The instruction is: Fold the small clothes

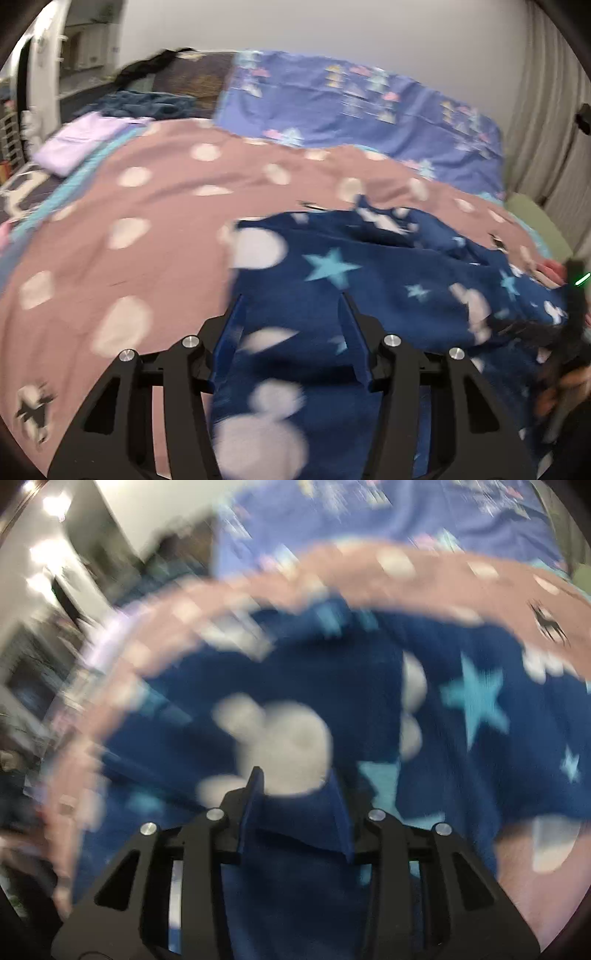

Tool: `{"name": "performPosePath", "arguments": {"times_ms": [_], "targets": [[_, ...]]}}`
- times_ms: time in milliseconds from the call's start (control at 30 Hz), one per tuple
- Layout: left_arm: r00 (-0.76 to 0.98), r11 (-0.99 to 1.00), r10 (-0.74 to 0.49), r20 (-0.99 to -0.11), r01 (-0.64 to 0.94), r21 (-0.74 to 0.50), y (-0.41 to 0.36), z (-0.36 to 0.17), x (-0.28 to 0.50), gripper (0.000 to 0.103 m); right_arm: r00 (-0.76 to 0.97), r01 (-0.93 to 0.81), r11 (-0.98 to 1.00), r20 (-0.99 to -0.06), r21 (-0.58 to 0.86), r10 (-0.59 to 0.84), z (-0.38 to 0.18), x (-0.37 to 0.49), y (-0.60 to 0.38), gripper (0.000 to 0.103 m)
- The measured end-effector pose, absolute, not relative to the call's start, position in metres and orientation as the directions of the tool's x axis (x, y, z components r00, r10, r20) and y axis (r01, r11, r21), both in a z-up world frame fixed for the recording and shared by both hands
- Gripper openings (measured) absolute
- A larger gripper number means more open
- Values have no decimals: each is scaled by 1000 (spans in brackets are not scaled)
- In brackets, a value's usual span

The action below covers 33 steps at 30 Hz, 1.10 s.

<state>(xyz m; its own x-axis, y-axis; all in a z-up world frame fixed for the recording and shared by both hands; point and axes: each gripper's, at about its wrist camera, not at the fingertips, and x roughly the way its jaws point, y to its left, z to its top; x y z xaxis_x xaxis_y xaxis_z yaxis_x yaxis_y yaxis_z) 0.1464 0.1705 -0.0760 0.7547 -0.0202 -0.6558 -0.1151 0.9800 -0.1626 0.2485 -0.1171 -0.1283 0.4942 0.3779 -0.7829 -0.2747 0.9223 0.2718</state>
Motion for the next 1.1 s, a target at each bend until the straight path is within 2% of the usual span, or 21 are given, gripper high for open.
{"name": "performPosePath", "arguments": {"times_ms": [67,100,133,267,400,433,467,533,600,633,667,767,800,900,933,1033,1100], "targets": [[693,987,-55,-718,-71,-144,153,-107,175,53,538,-285,924,-755,254,374,-141,245,-117,31],[643,992,-41,-765,-65,-108,147,-129,186,53,550,-288,927,-751,240,365,-140,242,-117,31],[637,996,-17,-771,-56,-68,140,-143,189,55,556,-287,931,-751,228,355,-138,240,-115,31],[661,998,4,-751,-45,-34,130,-140,188,60,581,-294,941,-750,168,316,-140,234,-110,33],[667,999,14,-745,-46,-22,125,-141,189,61,568,-297,933,-747,204,344,-139,238,-114,33],[667,999,20,-745,-48,-16,125,-140,188,61,567,-283,931,-742,232,357,-133,239,-116,29],[670,999,33,-742,-54,-4,125,-139,187,61,587,-252,930,-722,269,367,-125,234,-126,25],[696,997,65,-715,-67,26,124,-131,179,61,707,-159,936,-626,313,329,-97,212,-165,24],[749,999,22,-662,-36,-8,120,-112,172,61,812,-66,954,-539,292,222,-72,191,-209,31],[768,999,-9,-640,-15,-32,118,-105,170,61,846,5,961,-514,277,144,-63,183,-233,44],[788,998,-47,-614,14,-59,115,-94,171,61,870,105,956,-491,274,45,-55,174,-267,51],[802,995,-86,-591,36,-96,104,-84,183,62,853,324,863,-513,388,-89,-57,157,-358,51],[788,993,-95,-608,36,-110,100,-89,193,63,837,414,778,-534,471,-122,-66,146,-398,51],[721,998,-46,-692,9,-57,90,-127,217,66,815,512,629,-562,584,-142,-94,130,-461,54],[663,999,-38,-748,5,-47,87,-150,228,69,814,518,605,-567,605,-129,-101,129,-473,59],[681,998,-49,-730,5,-62,88,-143,226,77,805,530,548,-587,647,-87,-121,132,-496,63],[677,997,-56,-734,6,-71,88,-145,227,77,804,530,544,-590,651,-78,-127,140,-503,63]]}}
